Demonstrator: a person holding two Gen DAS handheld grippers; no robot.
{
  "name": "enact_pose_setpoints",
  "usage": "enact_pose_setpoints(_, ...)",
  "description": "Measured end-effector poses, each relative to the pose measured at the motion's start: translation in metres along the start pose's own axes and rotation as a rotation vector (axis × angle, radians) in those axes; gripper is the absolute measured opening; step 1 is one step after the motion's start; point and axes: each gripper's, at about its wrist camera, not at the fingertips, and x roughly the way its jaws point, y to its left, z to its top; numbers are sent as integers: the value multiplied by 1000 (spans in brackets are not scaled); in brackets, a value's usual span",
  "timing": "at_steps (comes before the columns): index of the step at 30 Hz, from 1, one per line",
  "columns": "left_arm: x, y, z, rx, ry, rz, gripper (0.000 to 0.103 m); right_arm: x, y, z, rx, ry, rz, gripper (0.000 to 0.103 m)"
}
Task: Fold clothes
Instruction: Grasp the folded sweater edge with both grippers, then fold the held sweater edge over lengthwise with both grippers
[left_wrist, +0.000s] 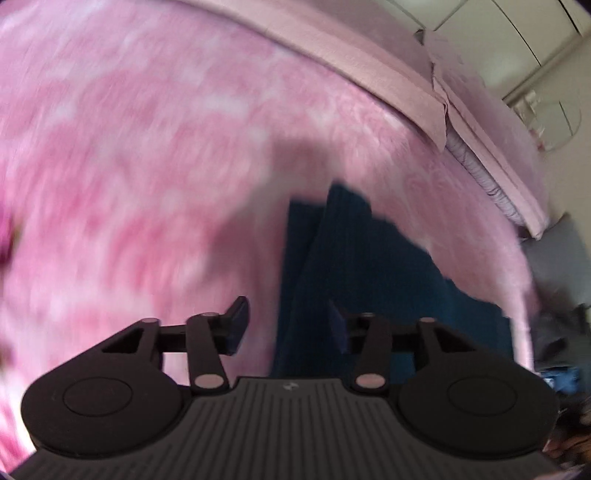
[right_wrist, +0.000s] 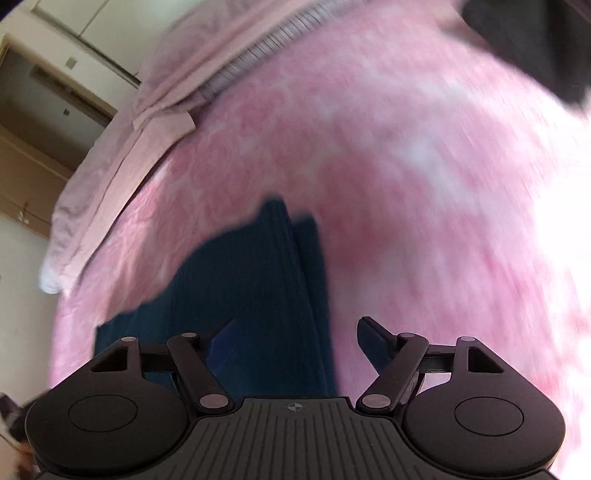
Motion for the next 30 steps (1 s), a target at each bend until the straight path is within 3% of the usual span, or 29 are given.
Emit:
enact_pose_setpoints(4, 8, 17, -11, -91, 16, -68, 62, -9, -29, -18, 101, 43, 85, 75)
enact_pose_setpoints(8, 22, 15, -8, -89, 2, -113, 62, -8, -46, -21, 171, 36, 187, 74)
enact_pose_setpoints(9, 26, 11, -7, -58, 11, -115, 58, -3, -46, -17, 165, 46, 207, 74)
enact_pose_setpoints(11, 32, 3, -3, 17, 43, -130, 35, 12, -42, -8, 138, 70, 244, 74)
enact_pose_setpoints(13, 35, -1, -1, 65, 57, -132, 24, 28, -32, 0, 90, 92, 245, 61)
enact_pose_setpoints(14, 34, -3, 1, 84, 58, -131, 22, 35, -30, 3, 84, 108, 234, 36)
enact_pose_setpoints(15, 34, -5, 2, 104, 59, -130, 20, 41, -27, 6, 81, 124, 222, 30)
enact_pose_setpoints(19, 33, -14, 11, 194, 70, -119, 17, 39, -26, 2, 110, 112, 211, 22)
enact_pose_setpoints(23, 41, -18, 45, 236, 89, -141, 15, 32, -23, -19, 215, 50, 184, 20)
enact_pose_setpoints(27, 61, -32, 104, 396, 86, -138, 7, 25, -11, -62, 324, 17, 154, 19)
enact_pose_setpoints(30, 88, -53, 160, 525, 76, -158, 7, 22, 6, -114, 456, -28, 151, 19)
